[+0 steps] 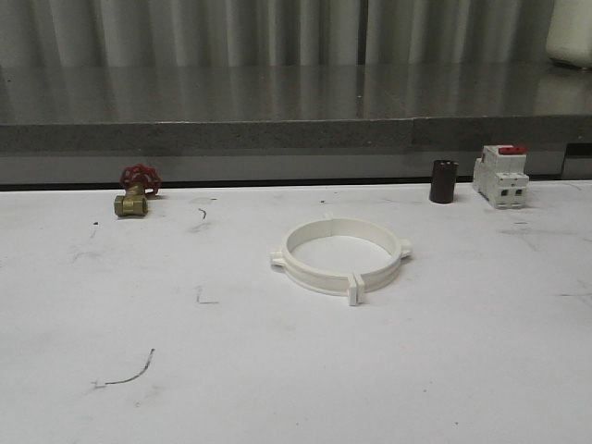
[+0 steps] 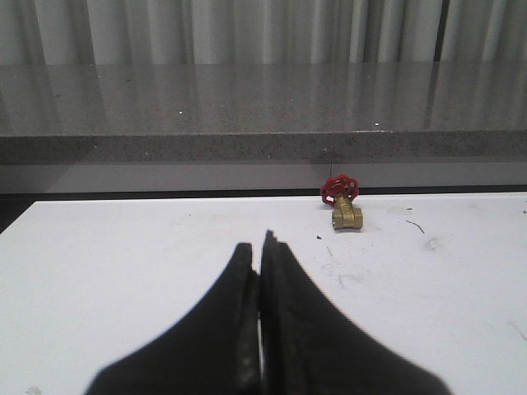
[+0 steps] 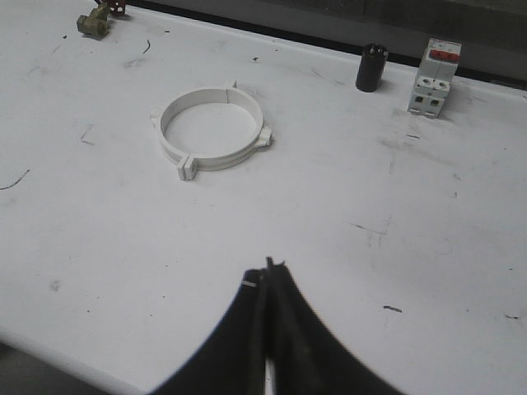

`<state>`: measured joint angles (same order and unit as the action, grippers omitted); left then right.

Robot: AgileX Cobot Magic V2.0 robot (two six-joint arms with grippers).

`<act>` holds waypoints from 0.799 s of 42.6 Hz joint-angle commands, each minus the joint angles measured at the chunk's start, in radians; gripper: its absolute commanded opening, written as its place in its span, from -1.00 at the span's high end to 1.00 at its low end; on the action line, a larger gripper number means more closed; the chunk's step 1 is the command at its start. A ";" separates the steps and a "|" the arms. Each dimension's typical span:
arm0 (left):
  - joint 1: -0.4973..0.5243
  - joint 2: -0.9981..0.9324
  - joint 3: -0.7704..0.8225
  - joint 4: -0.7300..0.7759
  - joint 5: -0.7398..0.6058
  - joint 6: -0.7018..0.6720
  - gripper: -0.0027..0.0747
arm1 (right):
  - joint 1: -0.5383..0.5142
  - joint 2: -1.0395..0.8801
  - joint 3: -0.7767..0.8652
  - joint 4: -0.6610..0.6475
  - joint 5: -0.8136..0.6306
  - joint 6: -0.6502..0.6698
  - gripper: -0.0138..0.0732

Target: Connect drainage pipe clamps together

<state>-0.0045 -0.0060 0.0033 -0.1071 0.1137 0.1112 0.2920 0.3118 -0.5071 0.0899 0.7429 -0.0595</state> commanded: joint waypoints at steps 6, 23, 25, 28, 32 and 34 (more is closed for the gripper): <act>-0.012 -0.010 0.023 0.095 -0.098 -0.119 0.98 | -0.005 0.006 -0.022 0.007 -0.071 -0.005 0.84; -0.041 -0.010 0.023 0.098 -0.145 -0.122 0.98 | -0.005 0.006 -0.022 0.007 -0.071 -0.005 0.84; -0.041 -0.010 0.023 0.098 -0.145 -0.122 0.98 | -0.005 0.006 -0.022 0.007 -0.071 -0.005 0.84; -0.041 -0.010 0.023 0.098 -0.145 -0.122 0.98 | -0.005 0.006 -0.022 0.007 -0.071 -0.005 0.84; -0.041 -0.010 0.023 0.098 -0.145 -0.122 0.98 | -0.005 0.006 -0.022 0.007 -0.071 -0.005 0.84; -0.041 -0.010 0.023 0.098 -0.145 -0.122 0.98 | -0.005 0.006 -0.022 0.007 -0.071 -0.005 0.84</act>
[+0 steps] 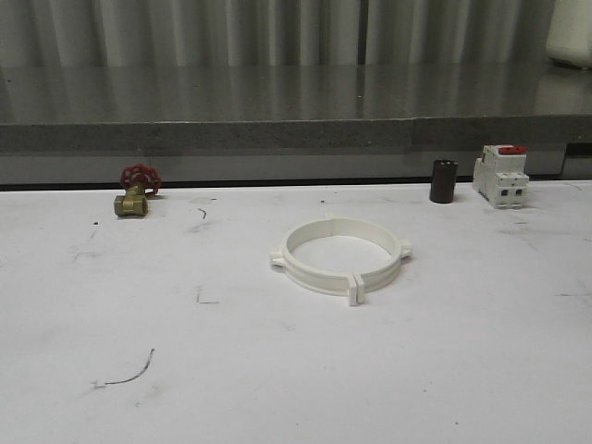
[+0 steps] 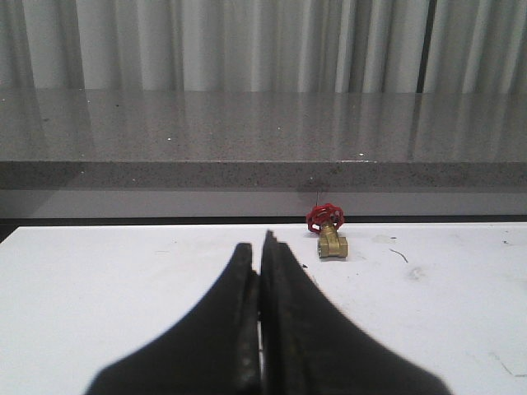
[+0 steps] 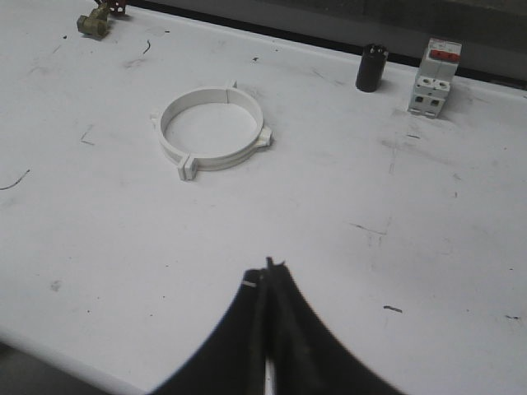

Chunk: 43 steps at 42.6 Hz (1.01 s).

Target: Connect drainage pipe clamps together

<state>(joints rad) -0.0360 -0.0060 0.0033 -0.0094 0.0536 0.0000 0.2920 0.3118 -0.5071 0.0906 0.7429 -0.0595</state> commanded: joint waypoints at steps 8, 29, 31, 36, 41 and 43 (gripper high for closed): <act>-0.010 -0.010 0.023 0.000 -0.084 -0.010 0.98 | -0.005 0.006 -0.022 0.007 -0.071 -0.005 0.84; -0.010 -0.010 0.023 0.000 -0.084 -0.010 0.98 | -0.005 0.006 -0.022 0.007 -0.071 -0.005 0.84; -0.010 -0.010 0.023 0.000 -0.084 -0.010 0.98 | -0.005 0.006 -0.022 0.007 -0.071 -0.005 0.84; -0.010 -0.010 0.023 0.000 -0.084 -0.010 0.98 | -0.005 0.006 -0.022 0.007 -0.071 -0.005 0.84; -0.010 -0.010 0.023 0.000 -0.084 -0.010 0.98 | -0.013 -0.018 0.005 -0.004 -0.108 -0.005 0.84; -0.010 -0.010 0.023 0.000 -0.084 -0.010 0.98 | -0.027 -0.030 0.025 -0.003 -0.151 -0.005 0.84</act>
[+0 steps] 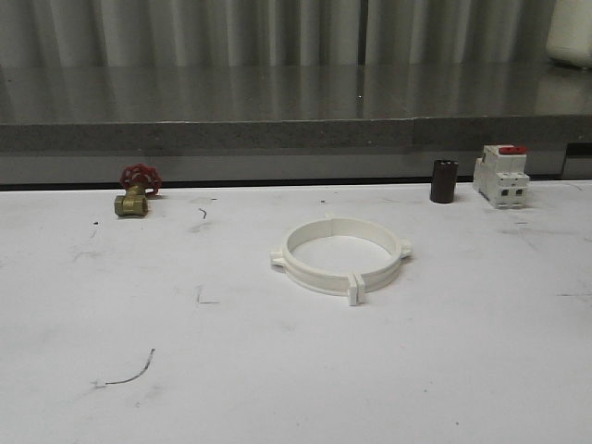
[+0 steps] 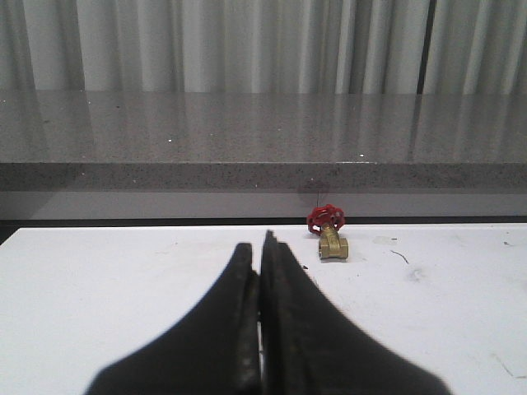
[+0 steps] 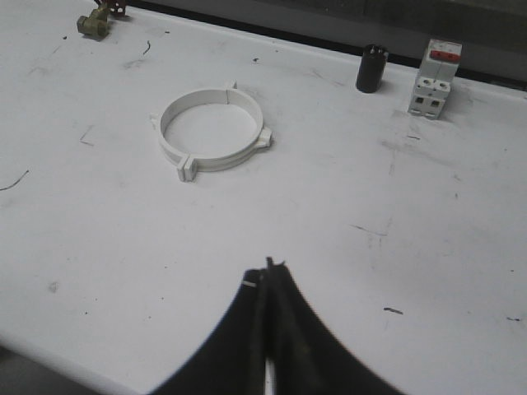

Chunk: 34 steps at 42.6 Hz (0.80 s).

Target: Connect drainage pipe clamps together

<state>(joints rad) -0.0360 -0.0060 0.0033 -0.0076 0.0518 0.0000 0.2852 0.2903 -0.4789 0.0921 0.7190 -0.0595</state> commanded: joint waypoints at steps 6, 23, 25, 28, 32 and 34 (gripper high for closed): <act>-0.010 -0.010 0.023 -0.002 -0.083 -0.010 0.98 | -0.094 -0.074 0.114 0.001 -0.352 -0.005 0.84; -0.010 -0.010 0.023 -0.002 -0.083 -0.010 0.98 | -0.232 -0.316 0.425 0.010 -0.680 -0.005 0.84; -0.010 -0.010 0.023 -0.002 -0.083 -0.010 0.98 | -0.232 -0.316 0.450 0.010 -0.719 -0.005 0.84; -0.010 -0.010 0.023 -0.002 -0.083 -0.010 0.98 | -0.232 -0.316 0.486 0.010 -0.784 -0.005 0.84; -0.010 -0.010 0.023 -0.002 -0.083 -0.010 0.98 | -0.232 -0.316 0.501 0.010 -0.827 -0.005 0.84; -0.010 -0.010 0.023 -0.002 -0.083 -0.010 0.98 | -0.233 -0.316 0.501 0.010 -0.830 -0.005 0.84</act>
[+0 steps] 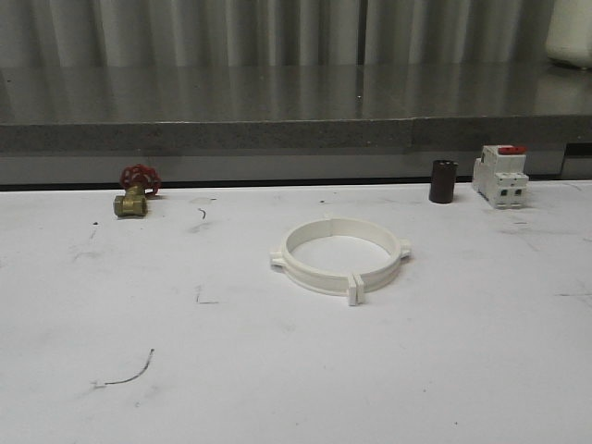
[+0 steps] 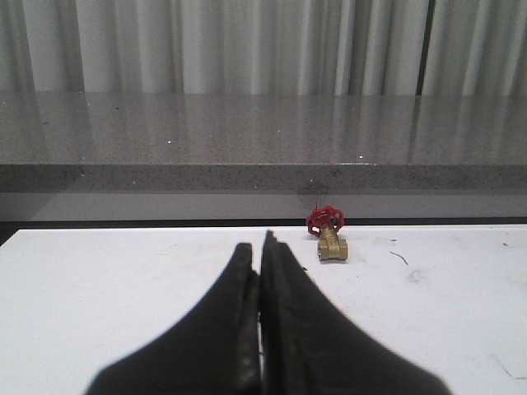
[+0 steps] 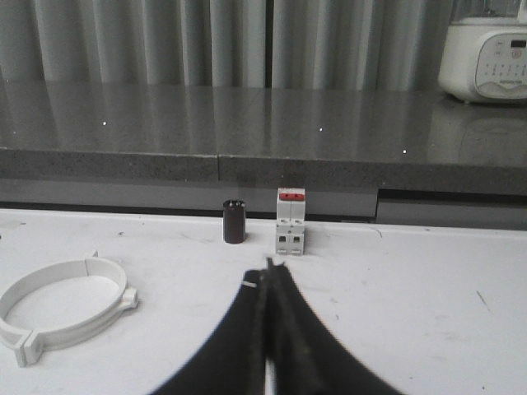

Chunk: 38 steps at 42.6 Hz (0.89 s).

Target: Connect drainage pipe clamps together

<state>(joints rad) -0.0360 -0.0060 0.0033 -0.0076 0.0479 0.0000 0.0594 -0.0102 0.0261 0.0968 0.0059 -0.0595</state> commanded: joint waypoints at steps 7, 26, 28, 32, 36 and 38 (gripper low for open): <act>-0.010 -0.010 0.023 -0.002 -0.079 -0.010 0.98 | -0.007 -0.016 -0.004 0.005 -0.108 -0.005 0.84; -0.010 -0.010 0.023 -0.002 -0.079 -0.010 0.98 | -0.015 -0.017 -0.003 0.004 -0.107 0.011 0.84; -0.010 -0.010 0.023 -0.002 -0.079 -0.010 0.98 | -0.026 -0.017 -0.003 -0.004 -0.101 0.023 0.84; -0.010 -0.010 0.023 -0.002 -0.079 -0.010 0.98 | -0.049 -0.017 -0.003 -0.020 -0.080 0.031 0.84; -0.010 -0.010 0.023 -0.002 -0.079 -0.010 0.98 | -0.054 -0.017 -0.003 -0.027 -0.068 0.047 0.84; -0.010 -0.010 0.023 -0.002 -0.079 -0.010 0.98 | -0.054 -0.017 -0.003 -0.051 -0.068 0.048 0.84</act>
<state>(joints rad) -0.0360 -0.0060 0.0033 -0.0076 0.0479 0.0000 0.0111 -0.0102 0.0261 0.0780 0.0079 -0.0172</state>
